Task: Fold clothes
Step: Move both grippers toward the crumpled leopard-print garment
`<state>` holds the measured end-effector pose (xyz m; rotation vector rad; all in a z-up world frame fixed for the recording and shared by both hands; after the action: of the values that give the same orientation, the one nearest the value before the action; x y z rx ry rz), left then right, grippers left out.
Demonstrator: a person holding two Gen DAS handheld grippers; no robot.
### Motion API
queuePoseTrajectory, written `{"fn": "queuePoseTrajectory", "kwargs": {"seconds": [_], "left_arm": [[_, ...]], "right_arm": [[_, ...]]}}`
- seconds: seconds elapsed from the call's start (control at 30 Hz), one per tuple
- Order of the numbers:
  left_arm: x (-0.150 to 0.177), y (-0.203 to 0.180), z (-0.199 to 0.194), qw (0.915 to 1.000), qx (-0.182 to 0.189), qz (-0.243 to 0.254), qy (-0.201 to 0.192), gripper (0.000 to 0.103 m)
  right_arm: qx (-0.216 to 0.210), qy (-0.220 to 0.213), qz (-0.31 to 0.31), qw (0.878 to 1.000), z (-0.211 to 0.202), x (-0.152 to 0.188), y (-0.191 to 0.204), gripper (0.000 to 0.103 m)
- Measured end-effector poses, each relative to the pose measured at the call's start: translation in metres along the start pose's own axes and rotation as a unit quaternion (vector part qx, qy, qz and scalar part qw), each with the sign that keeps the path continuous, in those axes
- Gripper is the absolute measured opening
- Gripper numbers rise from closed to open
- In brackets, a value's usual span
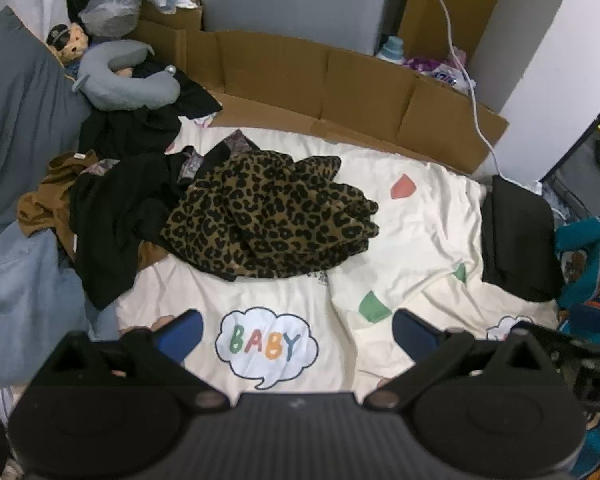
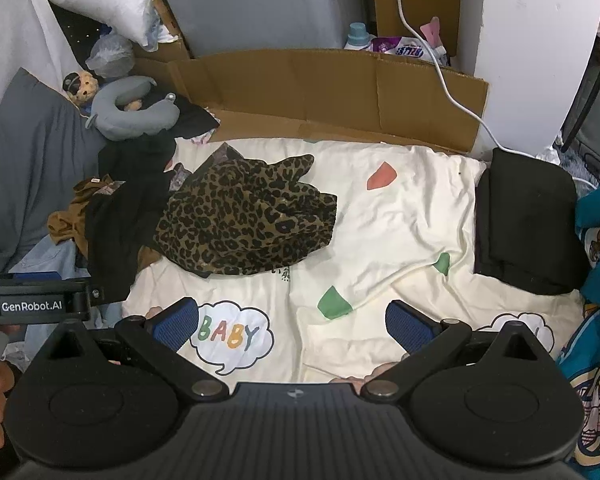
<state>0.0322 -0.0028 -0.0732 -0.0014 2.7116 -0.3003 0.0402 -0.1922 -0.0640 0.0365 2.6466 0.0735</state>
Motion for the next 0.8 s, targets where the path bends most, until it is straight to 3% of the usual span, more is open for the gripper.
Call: {"fn": "queuePoseTrajectory", "kwargs": {"seconds": [0.2, 0.33, 0.53, 0.8], "left_arm": [[-0.002, 0.002, 0.008, 0.9999, -0.016, 0.005, 0.001, 0.101], [0.003, 0.012, 0.003, 0.9999, -0.001, 0.002, -0.012, 0.1], [0.013, 0.01, 0.005, 0.9993, -0.012, 0.029, -0.021, 0.1], [0.016, 0.03, 0.005, 0.9993, -0.018, 0.024, -0.02, 0.096]], "right_arm": [[-0.003, 0.004, 0.0, 1.0, 0.0, 0.0, 0.002, 0.103], [0.005, 0.0, -0.004, 1.0, 0.005, 0.002, 0.011, 0.103], [0.007, 0.001, -0.013, 1.0, 0.015, 0.009, 0.02, 0.103], [-0.002, 0.015, 0.015, 1.0, 0.024, 0.026, 0.023, 0.103]]}}
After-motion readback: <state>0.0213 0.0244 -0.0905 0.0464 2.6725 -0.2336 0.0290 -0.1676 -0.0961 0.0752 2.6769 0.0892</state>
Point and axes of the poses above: each gripper's, at about its wrist camera, not at the fingertips, and z roughly the way its jaws point, y to its left, x to its underside, the point moved 8 cm from there along z, roughly the way its jaws point, and after that the axes turned 10 degrees about x, right-handed, at the moved point
